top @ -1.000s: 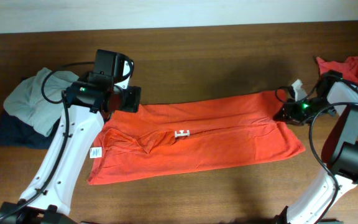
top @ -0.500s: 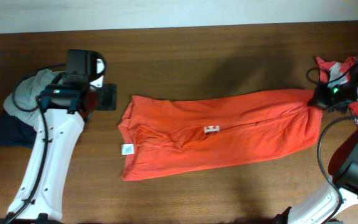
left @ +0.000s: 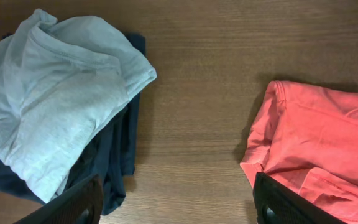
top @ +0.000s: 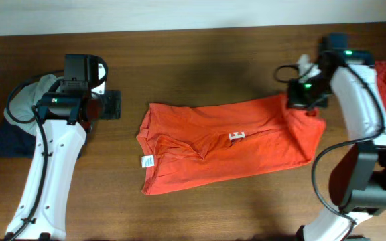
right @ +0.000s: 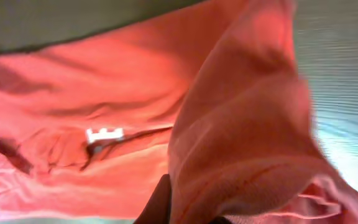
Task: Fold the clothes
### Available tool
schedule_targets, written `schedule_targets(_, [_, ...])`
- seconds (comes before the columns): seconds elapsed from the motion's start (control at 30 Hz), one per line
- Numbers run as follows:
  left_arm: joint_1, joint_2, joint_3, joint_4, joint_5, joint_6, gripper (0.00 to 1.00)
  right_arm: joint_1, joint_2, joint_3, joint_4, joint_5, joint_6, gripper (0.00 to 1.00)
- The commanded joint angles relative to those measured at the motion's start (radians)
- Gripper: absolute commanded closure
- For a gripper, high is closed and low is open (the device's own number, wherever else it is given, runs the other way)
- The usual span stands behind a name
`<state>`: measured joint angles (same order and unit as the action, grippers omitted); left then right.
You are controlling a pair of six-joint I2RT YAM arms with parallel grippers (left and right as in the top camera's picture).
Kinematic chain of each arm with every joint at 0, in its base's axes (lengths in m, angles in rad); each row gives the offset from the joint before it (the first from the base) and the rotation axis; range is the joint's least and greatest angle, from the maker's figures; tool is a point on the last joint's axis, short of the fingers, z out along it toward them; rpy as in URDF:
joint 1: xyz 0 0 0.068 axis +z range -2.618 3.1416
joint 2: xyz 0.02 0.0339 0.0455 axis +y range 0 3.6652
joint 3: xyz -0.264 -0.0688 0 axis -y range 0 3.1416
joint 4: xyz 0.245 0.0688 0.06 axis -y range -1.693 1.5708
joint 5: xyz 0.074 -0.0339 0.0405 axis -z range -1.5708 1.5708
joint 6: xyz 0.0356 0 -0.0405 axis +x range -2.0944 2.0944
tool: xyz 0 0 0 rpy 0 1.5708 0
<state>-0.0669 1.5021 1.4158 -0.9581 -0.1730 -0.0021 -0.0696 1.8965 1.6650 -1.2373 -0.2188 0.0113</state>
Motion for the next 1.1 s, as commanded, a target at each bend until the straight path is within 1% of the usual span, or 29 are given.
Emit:
schedule_targets(0.0, [0.0, -0.016, 0.012, -0.001, 0.001, -0.01, 0.23, 0.119, -0.003, -0.012, -0.005, 0.089, 0.088, 0.96])
schedule_targets(0.13, [0.0, -0.016, 0.012, -0.002, 0.001, -0.01, 0.23, 0.232, 0.021, -0.052, 0.003, 0.1, 0.144, 0.95])
schedule_targets(0.2, [0.0, -0.016, 0.012, -0.002, 0.001, -0.01, 0.23, 0.267, 0.027, -0.085, 0.028, 0.098, 0.167, 0.91])
schedule_targets(0.23, [0.0, -0.016, 0.012, -0.002, 0.001, -0.01, 0.23, 0.287, 0.027, -0.105, 0.043, 0.091, 0.173, 0.87])
schedule_targets(0.27, [0.0, -0.016, 0.012, -0.002, 0.001, -0.01, 0.23, 0.298, 0.027, -0.112, 0.045, 0.088, 0.18, 0.76])
schedule_targets(0.3, [0.0, -0.016, 0.012, -0.002, 0.001, -0.01, 0.23, 0.318, 0.027, -0.115, 0.044, 0.081, 0.179, 0.6])
schedule_targets(0.33, [0.0, -0.016, 0.012, -0.001, 0.001, -0.01, 0.23, 0.332, 0.027, -0.115, 0.04, 0.081, 0.172, 0.57])
schedule_targets(0.5, [0.0, -0.016, 0.012, -0.002, 0.001, -0.01, 0.23, 0.319, -0.01, -0.097, 0.04, 0.085, 0.158, 0.56])
schedule_targets(0.57, [0.0, -0.016, 0.012, -0.002, 0.001, -0.01, 0.23, 0.269, -0.034, -0.086, 0.041, 0.085, 0.159, 0.51])
schedule_targets(0.6, [0.0, -0.016, 0.012, -0.002, 0.001, -0.01, 0.23, 0.225, -0.039, -0.086, 0.041, 0.085, 0.159, 0.46])
schedule_targets(0.63, [0.0, -0.016, 0.012, -0.002, 0.001, -0.01, 0.23, 0.191, -0.039, -0.087, 0.04, 0.085, 0.159, 0.46])
schedule_targets(0.7, [0.0, -0.016, 0.012, -0.002, 0.001, -0.01, 0.23, 0.126, -0.034, -0.093, 0.041, 0.085, 0.159, 0.47])
schedule_targets(0.77, [0.0, -0.016, 0.012, -0.001, 0.001, -0.01, 0.23, 0.066, -0.025, -0.105, 0.041, 0.085, 0.158, 0.58])
schedule_targets(0.83, [0.0, -0.016, 0.012, -0.001, 0.001, -0.01, 0.23, 0.002, -0.013, -0.133, 0.046, 0.085, 0.158, 0.77])
schedule_targets(0.9, [0.0, -0.016, 0.012, -0.001, 0.001, -0.01, 0.23, -0.032, 0.002, -0.185, 0.076, 0.08, 0.158, 0.85])
schedule_targets(0.97, [0.0, -0.016, 0.012, -0.001, 0.001, -0.01, 0.23, -0.036, 0.008, -0.255, 0.122, 0.051, 0.158, 0.9])
schedule_targets(1.07, [0.0, -0.016, 0.012, -0.001, 0.0, -0.01, 0.23, -0.014, 0.008, -0.361, 0.207, -0.037, 0.158, 0.92])
